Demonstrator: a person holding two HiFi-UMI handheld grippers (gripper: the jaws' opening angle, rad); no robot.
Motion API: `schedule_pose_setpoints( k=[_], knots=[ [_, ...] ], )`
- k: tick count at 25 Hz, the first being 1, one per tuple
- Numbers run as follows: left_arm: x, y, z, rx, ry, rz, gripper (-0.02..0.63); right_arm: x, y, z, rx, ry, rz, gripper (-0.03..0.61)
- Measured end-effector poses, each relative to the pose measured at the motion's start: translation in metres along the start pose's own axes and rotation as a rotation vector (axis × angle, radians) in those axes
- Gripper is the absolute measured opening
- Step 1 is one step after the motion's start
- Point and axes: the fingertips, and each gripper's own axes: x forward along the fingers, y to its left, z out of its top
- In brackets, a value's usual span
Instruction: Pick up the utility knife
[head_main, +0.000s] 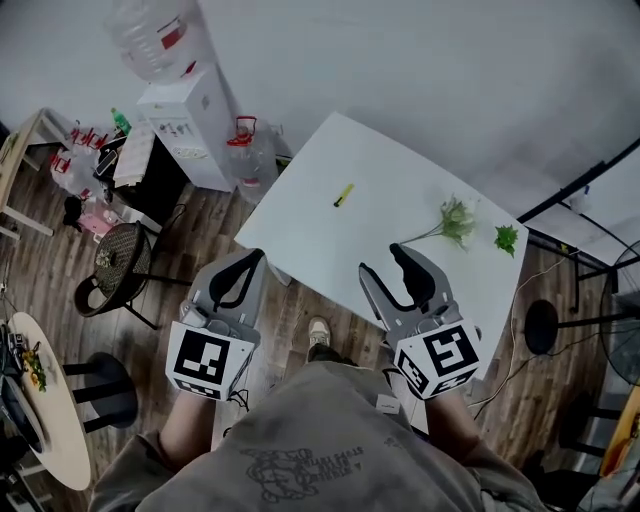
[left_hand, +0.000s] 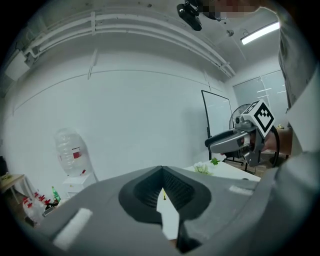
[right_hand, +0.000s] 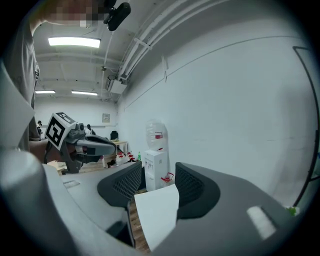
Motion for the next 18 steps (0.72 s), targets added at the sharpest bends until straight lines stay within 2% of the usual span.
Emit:
schedule_pose_setpoints(
  k=[6,11,18],
  knots=[
    [0.063,0.024,0.011,0.015,0.016,-0.011,0.0,0.043,-0.049,0.007,0.015,0.007,0.0,0.23],
    [0.101,0.034,0.016,0.034,0.027,-0.034,0.0,0.062,-0.084,0.006,0.028,0.025,-0.035,0.23],
    [0.132,0.037,0.017,0.043,0.045,-0.064,0.0,0.076,-0.107,-0.002,0.065,0.043,-0.059,0.229]
  ],
)
